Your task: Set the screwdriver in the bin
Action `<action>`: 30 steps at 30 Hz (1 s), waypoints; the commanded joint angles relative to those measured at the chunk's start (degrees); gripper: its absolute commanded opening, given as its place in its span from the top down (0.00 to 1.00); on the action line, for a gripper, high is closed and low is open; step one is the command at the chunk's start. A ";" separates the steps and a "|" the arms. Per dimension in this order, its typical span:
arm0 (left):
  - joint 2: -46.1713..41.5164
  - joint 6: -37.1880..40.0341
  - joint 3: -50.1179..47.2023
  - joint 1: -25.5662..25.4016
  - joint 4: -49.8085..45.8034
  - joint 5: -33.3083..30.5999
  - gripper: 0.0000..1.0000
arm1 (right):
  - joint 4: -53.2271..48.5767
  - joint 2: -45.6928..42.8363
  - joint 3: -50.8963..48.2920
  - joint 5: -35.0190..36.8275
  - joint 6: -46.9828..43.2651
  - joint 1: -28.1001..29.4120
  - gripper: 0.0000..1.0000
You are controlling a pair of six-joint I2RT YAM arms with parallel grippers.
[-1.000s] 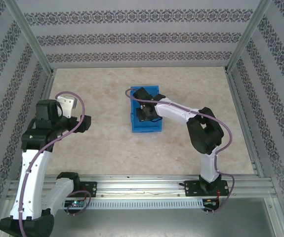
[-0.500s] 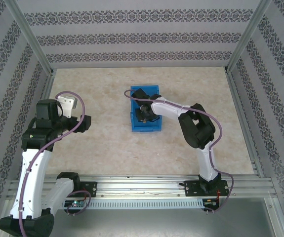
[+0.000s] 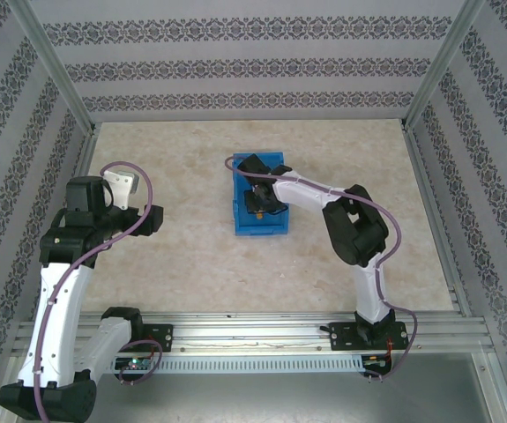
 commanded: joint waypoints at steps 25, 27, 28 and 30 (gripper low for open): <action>5.52 -0.13 -6.49 -0.51 5.69 -0.94 0.01 | 11.39 -70.77 -42.88 21.65 -5.20 7.12 0.04; 6.13 0.06 -7.05 -0.53 6.80 -1.62 0.01 | 10.41 -75.20 -45.29 23.05 -4.46 5.92 0.02; 6.35 -0.03 -7.38 -0.52 7.62 -2.48 0.01 | 9.94 -76.90 -46.21 23.26 -4.29 5.41 0.02; 6.58 -0.43 -8.47 -0.53 9.91 -4.76 0.01 | 10.68 -80.74 -49.61 25.03 -3.44 4.88 0.02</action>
